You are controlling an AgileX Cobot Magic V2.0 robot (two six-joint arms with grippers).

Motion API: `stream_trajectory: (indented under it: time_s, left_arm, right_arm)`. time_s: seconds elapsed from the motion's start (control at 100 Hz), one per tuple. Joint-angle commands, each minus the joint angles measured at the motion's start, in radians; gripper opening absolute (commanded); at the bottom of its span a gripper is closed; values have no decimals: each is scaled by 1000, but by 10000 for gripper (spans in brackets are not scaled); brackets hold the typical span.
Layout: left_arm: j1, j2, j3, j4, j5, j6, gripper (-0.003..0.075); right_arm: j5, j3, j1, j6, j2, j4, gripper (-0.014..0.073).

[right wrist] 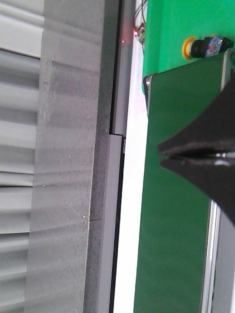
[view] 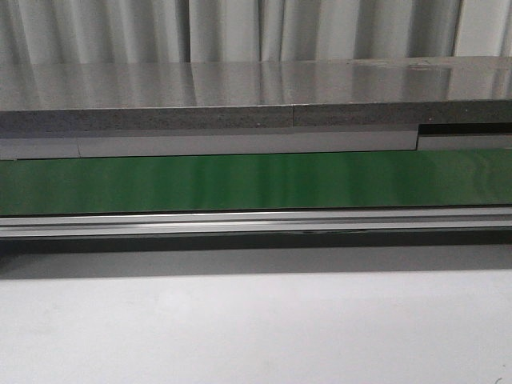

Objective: Move button from left to right

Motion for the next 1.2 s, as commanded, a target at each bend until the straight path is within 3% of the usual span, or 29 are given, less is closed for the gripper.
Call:
stream_trajectory:
  time_s: [0.0, 0.21, 0.53, 0.73, 1.19]
  left_arm:
    - [-9, 6, -27, -9, -78, -3, -20]
    - [-9, 6, -27, -9, -78, -3, -20]
    - [-9, 6, -27, -9, -78, -3, -20]
    - [-9, 6, -27, -9, -78, -3, -20]
    - [-9, 8, -27, -9, -78, -3, -20]
  right_arm:
    - [-95, 8, 1, 132, -20, -89, -68]
    - [-179, 140, 1, 332, -140, -237, -68]
    - [-200, 314, 1, 338, -350, -237, -68]
    - [-277, 377, 13, 338, -347, -237, -68]
    - [-263, 377, 52, 338, -347, -237, -68]
